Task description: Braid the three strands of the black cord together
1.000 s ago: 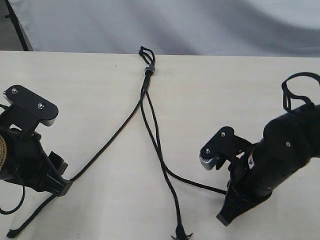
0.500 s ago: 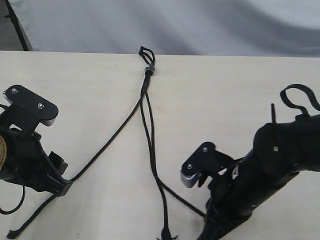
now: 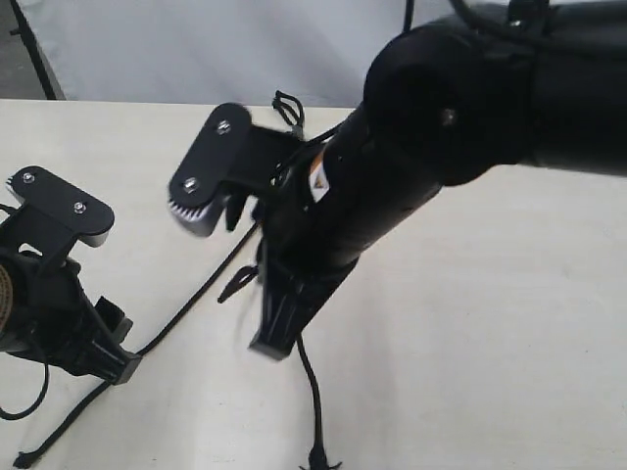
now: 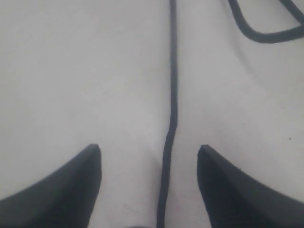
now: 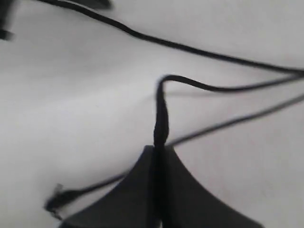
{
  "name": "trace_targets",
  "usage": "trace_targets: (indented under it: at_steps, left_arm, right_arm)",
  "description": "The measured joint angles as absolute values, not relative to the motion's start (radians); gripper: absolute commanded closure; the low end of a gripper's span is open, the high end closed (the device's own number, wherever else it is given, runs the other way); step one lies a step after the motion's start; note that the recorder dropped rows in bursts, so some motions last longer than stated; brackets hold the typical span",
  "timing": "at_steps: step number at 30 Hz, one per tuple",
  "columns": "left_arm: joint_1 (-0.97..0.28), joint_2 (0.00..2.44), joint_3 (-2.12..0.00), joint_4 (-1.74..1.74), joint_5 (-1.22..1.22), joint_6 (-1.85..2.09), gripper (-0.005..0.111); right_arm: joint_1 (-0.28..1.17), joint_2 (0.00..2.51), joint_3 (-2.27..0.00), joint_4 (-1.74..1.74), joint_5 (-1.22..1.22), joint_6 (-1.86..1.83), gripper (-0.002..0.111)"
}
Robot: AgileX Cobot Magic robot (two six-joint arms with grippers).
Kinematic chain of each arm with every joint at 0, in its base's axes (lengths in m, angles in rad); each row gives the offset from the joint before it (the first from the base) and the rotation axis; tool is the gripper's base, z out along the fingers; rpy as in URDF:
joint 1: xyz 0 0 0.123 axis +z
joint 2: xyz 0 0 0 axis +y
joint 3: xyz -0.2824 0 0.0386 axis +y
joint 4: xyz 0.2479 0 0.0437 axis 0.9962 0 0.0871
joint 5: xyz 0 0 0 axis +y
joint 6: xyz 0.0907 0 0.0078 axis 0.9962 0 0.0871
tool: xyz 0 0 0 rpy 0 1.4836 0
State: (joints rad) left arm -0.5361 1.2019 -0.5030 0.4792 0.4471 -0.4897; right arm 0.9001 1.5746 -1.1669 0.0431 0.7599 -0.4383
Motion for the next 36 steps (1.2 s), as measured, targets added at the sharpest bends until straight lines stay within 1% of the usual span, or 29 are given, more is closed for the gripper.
trace_targets:
  at_steps: [3,6,12,15,19,24,27,34,35,36]
  left_arm:
    - [-0.536,1.202,-0.503,0.479,0.447,-0.490,0.050]
    - [-0.536,1.202,-0.503,0.479,0.447,-0.490,0.050]
    - [-0.536,1.202,-0.503,0.479,0.447,-0.490,0.050]
    - [-0.536,1.202,-0.503,0.478,0.447,-0.490,0.050]
    - [-0.536,1.202,-0.503,0.475,0.447,-0.492,0.050]
    - [-0.536,1.202,-0.503,0.471,0.447,-0.492,0.050]
    - [-0.536,1.202,-0.503,0.468,0.447,-0.492,0.050]
    - [-0.536,1.202,-0.503,0.463,0.447,-0.492,0.050]
    - [-0.536,1.202,-0.503,0.463,0.447,-0.492,0.050]
    - [-0.536,1.202,-0.503,0.463,0.447,-0.492,0.050]
  right_arm:
    - [0.815,1.575,-1.172,-0.134,0.806,-0.297,0.109]
    - [0.705,1.575,-1.160,-0.232,0.820,-0.206,0.109]
    - [0.467,1.575,-1.034,-0.260,0.806,-0.079,0.109]
    - [0.407,1.575,-0.917,-0.225,0.717,-0.054,0.109]
    - [0.390,1.577,-0.752,-0.160,0.585,-0.048,0.109]
    - [0.390,1.578,-0.609,-0.143,0.523,-0.043,0.109]
    - [0.390,1.580,-0.564,-0.122,0.498,-0.032,0.109]
    - [0.392,1.580,-0.552,-0.093,0.469,-0.026,0.108]
    - [0.392,1.580,-0.552,-0.086,0.466,-0.026,0.106]
    - [0.392,1.580,-0.552,-0.082,0.464,-0.026,0.095]
